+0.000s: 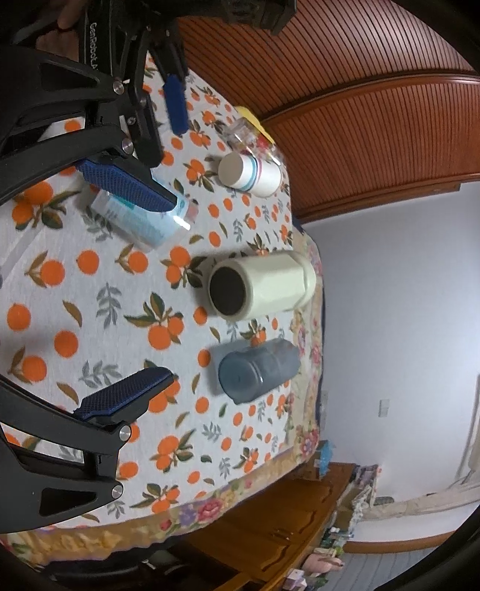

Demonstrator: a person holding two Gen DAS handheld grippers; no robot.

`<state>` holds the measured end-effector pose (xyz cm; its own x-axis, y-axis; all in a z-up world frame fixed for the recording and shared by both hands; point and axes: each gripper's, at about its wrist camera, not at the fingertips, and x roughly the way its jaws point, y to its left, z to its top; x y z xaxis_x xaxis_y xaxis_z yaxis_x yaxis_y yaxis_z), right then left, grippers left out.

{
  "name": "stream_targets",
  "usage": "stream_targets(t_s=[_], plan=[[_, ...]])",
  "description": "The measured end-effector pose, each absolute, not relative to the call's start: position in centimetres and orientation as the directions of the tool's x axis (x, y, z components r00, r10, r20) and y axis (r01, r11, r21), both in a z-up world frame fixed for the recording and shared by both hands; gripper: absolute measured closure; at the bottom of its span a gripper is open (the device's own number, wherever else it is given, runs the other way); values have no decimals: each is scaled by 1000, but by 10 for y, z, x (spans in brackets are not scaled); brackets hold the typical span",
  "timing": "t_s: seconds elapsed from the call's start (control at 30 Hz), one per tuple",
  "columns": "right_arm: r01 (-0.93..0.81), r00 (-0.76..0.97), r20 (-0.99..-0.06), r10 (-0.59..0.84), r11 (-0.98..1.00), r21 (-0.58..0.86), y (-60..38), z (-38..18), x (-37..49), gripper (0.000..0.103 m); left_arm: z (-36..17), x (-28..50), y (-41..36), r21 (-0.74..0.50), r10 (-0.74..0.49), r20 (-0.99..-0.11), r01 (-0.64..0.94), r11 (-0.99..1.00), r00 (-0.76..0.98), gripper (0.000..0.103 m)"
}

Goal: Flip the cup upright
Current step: 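Close the right tool on the container while the left tool releases it, then rotate the container open end up with the right tool and lower it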

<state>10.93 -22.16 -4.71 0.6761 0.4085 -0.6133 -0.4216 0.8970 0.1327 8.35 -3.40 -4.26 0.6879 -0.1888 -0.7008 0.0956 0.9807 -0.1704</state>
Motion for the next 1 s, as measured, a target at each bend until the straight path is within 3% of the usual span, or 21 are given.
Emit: stream_targets(t_s=[0.4, 1.0], plan=[[-453, 564, -693, 449, 870, 194, -187, -60, 121, 17, -42, 74, 9, -95, -68, -668, 6, 995, 741, 25], [-460, 303, -843, 444, 843, 278, -146, -91, 174, 19, -53, 66, 30, -122, -49, -659, -42, 992, 751, 25]])
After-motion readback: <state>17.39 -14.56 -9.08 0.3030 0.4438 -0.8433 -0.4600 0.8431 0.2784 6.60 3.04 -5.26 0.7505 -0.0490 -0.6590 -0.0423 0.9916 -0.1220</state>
